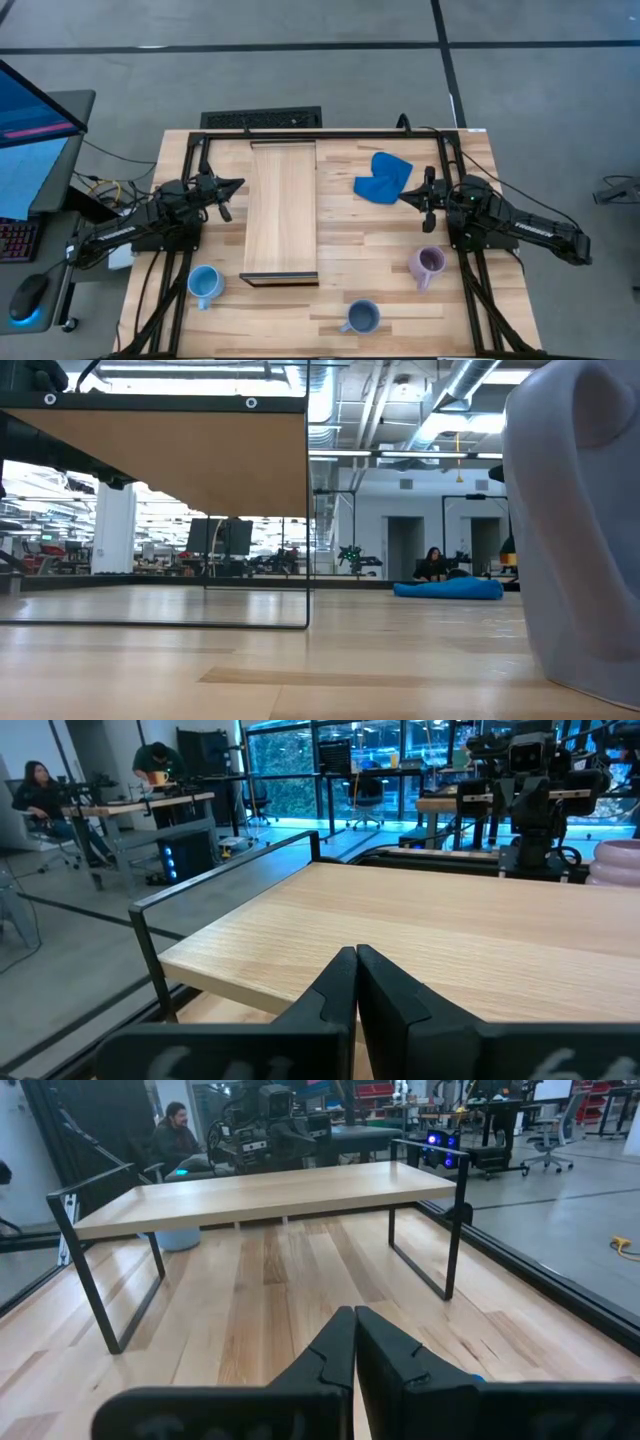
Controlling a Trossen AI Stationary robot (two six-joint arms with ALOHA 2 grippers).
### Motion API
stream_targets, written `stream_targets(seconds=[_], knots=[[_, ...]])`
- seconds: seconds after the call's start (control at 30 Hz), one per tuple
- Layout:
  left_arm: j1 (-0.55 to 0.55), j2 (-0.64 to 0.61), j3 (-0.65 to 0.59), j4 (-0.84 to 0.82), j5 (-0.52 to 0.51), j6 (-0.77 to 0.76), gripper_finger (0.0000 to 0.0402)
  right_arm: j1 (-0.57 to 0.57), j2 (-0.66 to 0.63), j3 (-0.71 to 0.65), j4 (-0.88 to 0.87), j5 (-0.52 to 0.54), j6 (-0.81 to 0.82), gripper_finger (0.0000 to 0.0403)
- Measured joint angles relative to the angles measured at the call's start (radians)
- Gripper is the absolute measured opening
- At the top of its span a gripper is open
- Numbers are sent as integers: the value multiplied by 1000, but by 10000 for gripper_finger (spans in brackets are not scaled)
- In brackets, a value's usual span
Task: Stack small to large cups/mugs on shelf
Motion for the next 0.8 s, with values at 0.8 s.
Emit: stream_targets(seconds=[0.8], knots=[[0,0,-2,11,5,10,2,0,0,0,0,0,0,33]])
